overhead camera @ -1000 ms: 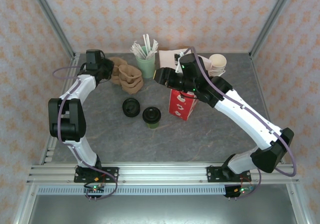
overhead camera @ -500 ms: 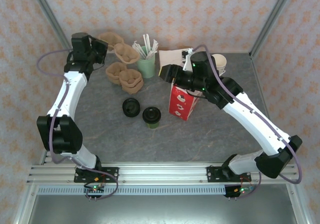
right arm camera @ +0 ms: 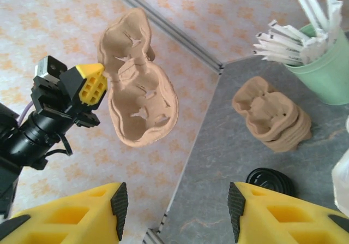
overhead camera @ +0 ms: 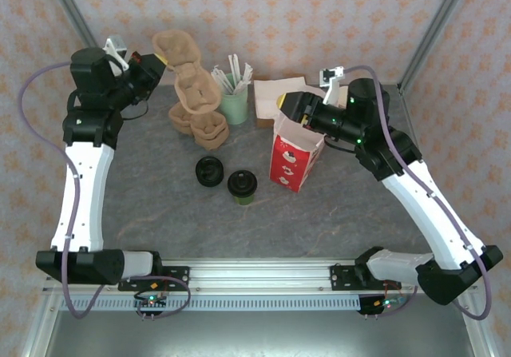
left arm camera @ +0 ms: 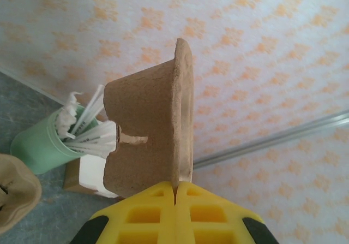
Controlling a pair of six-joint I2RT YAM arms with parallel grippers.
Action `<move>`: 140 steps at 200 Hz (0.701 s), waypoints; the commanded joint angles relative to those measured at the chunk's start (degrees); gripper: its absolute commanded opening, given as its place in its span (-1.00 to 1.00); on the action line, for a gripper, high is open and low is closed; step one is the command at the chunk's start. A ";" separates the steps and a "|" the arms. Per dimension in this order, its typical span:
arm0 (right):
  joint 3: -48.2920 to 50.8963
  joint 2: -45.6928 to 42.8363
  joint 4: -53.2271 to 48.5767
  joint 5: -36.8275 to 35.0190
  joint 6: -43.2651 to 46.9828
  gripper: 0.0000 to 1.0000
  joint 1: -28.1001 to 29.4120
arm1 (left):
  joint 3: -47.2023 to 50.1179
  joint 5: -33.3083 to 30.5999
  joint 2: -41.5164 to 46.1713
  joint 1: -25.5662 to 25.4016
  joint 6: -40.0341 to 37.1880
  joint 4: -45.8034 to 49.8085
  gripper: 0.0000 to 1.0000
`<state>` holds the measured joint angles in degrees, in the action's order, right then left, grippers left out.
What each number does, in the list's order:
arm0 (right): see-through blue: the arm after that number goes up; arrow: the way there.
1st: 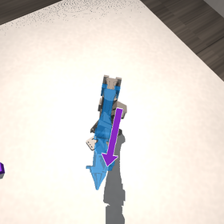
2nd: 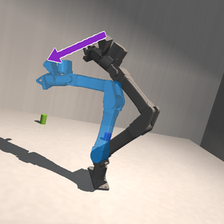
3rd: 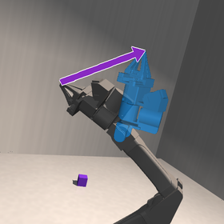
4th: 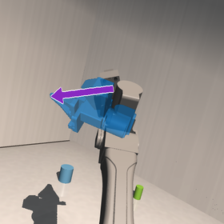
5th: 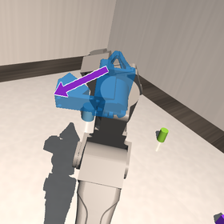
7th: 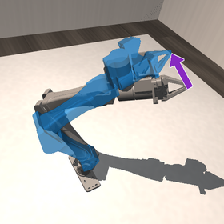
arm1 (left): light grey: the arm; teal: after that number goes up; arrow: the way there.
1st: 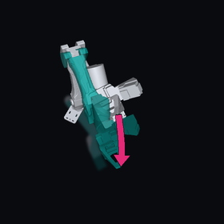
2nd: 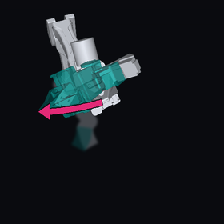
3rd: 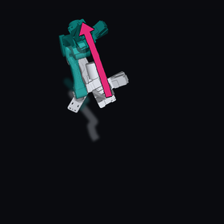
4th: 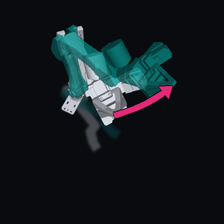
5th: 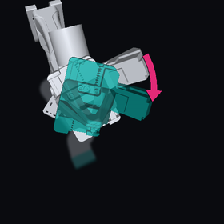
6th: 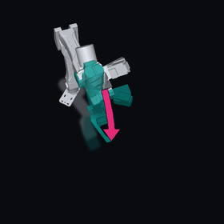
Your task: Pack the takeout coffee
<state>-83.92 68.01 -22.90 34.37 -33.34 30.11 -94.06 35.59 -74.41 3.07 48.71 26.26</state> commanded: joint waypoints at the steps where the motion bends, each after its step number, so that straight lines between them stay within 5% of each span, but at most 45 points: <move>1: 1.86 -1.80 6.17 8.59 -0.07 0.07 -1.90 | 0.61 7.39 2.94 -1.56 -4.50 -0.92 -0.96; 71: 3.71 -2.02 12.56 19.42 1.62 0.07 -1.98 | 0.92 17.93 5.95 -7.59 -11.62 -3.71 -0.97; 140: 10.43 -3.21 18.66 21.08 3.75 0.02 -0.04 | 7.47 19.52 6.49 -12.53 -3.85 -19.46 -1.00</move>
<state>-76.16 66.52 -9.80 53.82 -31.77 29.41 -88.16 52.88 -67.75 -7.60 40.95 16.82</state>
